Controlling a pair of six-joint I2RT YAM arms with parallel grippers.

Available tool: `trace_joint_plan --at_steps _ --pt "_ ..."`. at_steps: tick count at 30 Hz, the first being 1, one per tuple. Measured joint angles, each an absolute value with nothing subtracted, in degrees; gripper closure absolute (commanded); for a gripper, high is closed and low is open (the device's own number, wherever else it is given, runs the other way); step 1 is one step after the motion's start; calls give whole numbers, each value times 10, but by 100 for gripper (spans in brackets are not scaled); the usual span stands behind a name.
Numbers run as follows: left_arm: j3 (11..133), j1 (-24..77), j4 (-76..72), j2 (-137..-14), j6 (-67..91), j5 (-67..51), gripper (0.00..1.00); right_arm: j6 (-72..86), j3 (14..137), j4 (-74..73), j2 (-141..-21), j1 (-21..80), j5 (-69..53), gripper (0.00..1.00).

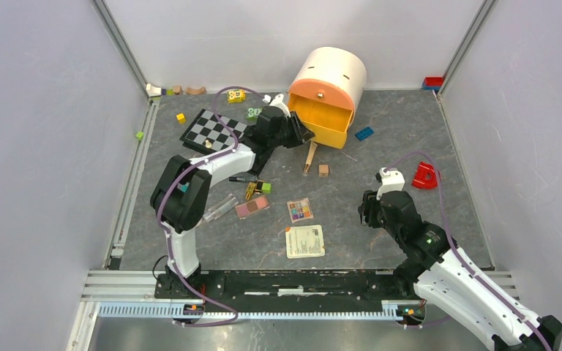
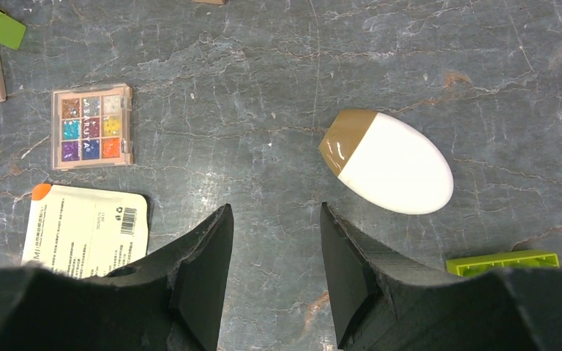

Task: Organize the makeup
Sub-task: Open the drawer in the storage box.

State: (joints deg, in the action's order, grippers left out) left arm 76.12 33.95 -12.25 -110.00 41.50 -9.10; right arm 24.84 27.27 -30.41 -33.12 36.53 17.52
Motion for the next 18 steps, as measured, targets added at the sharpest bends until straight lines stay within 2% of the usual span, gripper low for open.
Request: trace_joint_plan --at_steps 9,11,14,18 --pt "723 345 -127 -1079 415 -91 86 248 272 -300 -335 365 167 46" --pt "719 346 -132 -1077 415 -91 85 248 271 -300 -335 365 167 46" --pt "713 348 -136 -1074 415 -90 77 248 270 -298 -335 365 167 46" --pt "706 349 -146 -1073 415 -87 76 248 270 -295 -335 365 166 46"
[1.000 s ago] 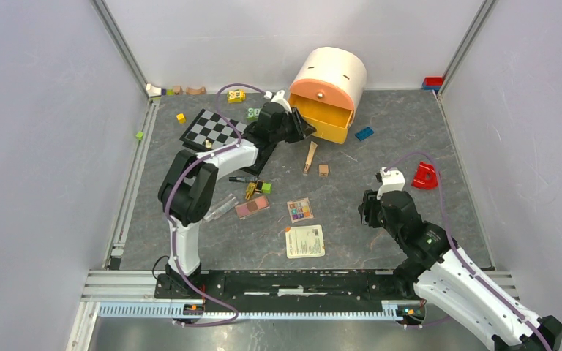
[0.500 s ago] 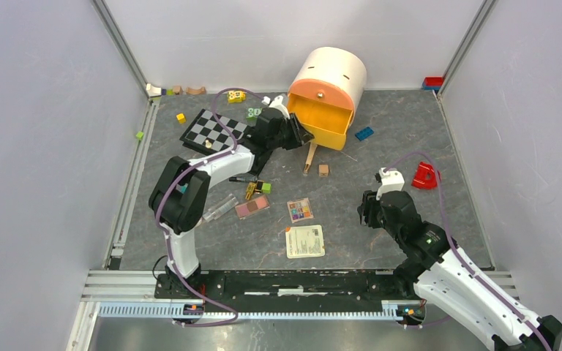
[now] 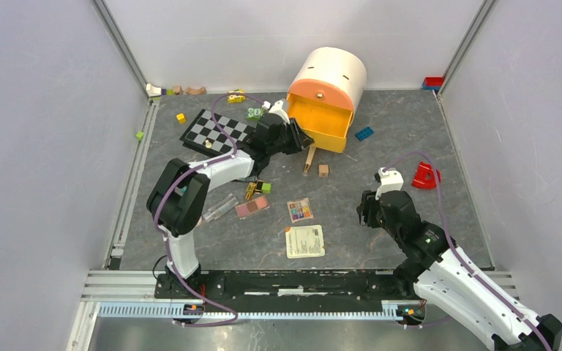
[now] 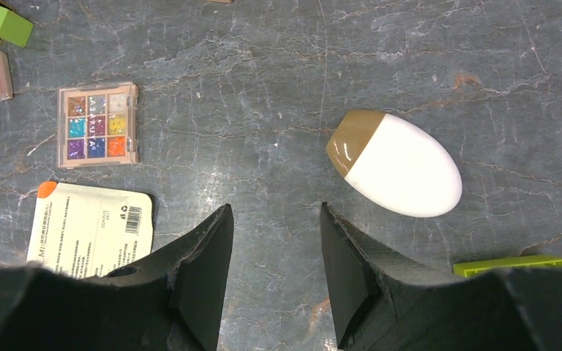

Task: Organize the makeup
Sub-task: Open the drawer in the storage box.

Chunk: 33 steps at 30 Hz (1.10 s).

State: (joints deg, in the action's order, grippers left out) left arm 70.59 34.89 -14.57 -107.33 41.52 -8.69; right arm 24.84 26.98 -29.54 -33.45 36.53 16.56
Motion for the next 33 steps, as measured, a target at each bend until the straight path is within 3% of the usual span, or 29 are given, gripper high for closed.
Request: trace_joint_plan --at_steps 3,11,26,33 --pt "697 349 -154 -1070 415 -84 76 248 270 -295 -335 365 165 46" --pt "685 351 -155 -1055 415 -81 48 249 268 -295 -335 365 165 46" --pt "650 354 -152 -994 414 -79 24 249 267 -291 -341 365 163 46" --pt "569 355 -176 -938 387 -75 21 249 267 -283 -350 365 152 46"
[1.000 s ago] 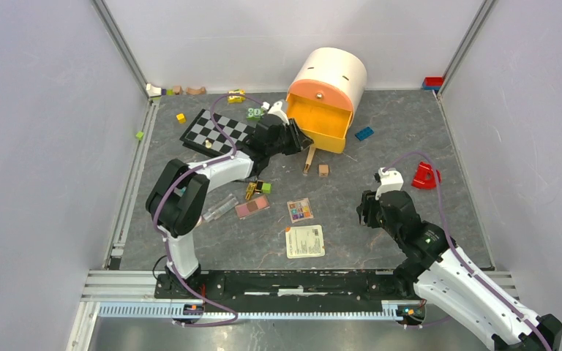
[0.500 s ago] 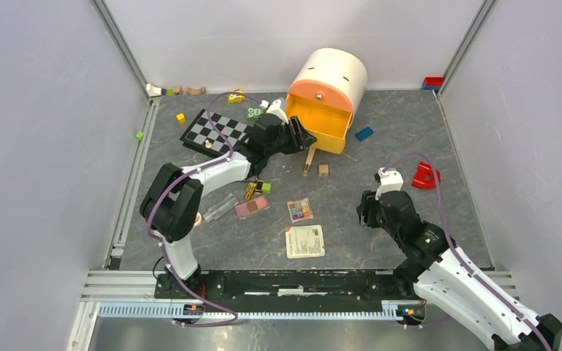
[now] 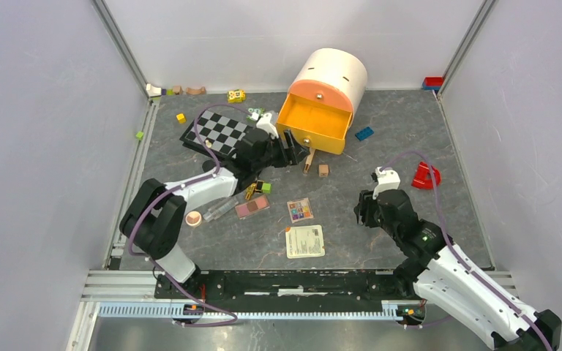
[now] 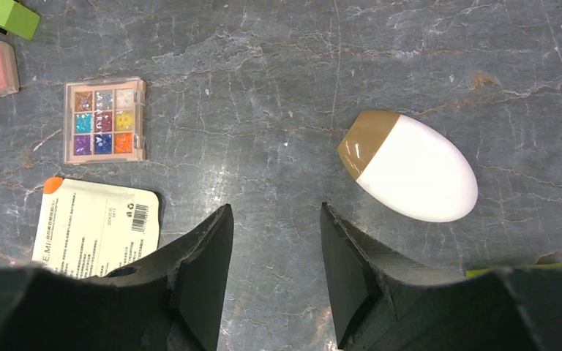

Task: Organize the makeup
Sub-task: Open the drawer in the storage box.

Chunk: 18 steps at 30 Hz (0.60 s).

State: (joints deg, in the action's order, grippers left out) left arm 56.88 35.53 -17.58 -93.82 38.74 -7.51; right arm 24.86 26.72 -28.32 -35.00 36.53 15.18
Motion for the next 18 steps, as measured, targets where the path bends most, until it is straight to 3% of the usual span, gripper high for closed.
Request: trace_joint_plan --at_steps 8,18 --pt "489 375 -244 -938 350 -43 18 249 264 -270 -360 365 142 46" --pt "479 395 -345 -1033 329 21 26 252 264 -267 -363 365 137 46"
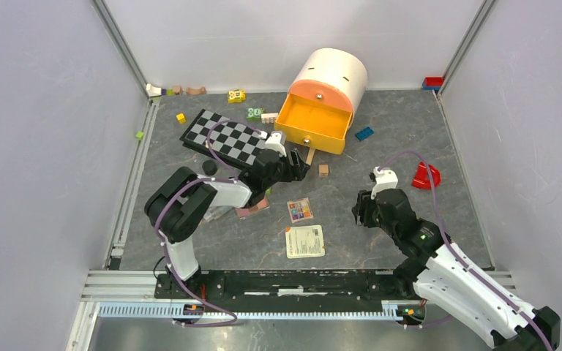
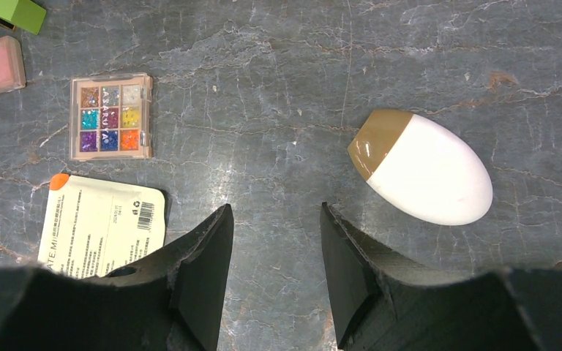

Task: Organize the makeup
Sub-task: Pick up the makeup from the center of the board.

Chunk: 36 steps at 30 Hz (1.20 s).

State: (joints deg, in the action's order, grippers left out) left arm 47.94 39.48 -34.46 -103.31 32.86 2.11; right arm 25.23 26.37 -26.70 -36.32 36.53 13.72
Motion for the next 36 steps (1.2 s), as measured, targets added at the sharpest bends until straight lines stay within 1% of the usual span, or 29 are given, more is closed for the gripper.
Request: trace_joint_plan --at_steps 8,19,26,36 --pt "487 406 -391 -1091 329 55 30 252 264 -267 -361 365 138 46" --pt "546 418 -387 -1144 328 96 35 252 264 -269 -355 365 138 46" --pt "567 421 -357 -1151 320 121 36 252 264 -271 -352 365 138 46" --pt "580 436 -352 -1171 314 140 37 252 264 -271 -352 365 140 46"
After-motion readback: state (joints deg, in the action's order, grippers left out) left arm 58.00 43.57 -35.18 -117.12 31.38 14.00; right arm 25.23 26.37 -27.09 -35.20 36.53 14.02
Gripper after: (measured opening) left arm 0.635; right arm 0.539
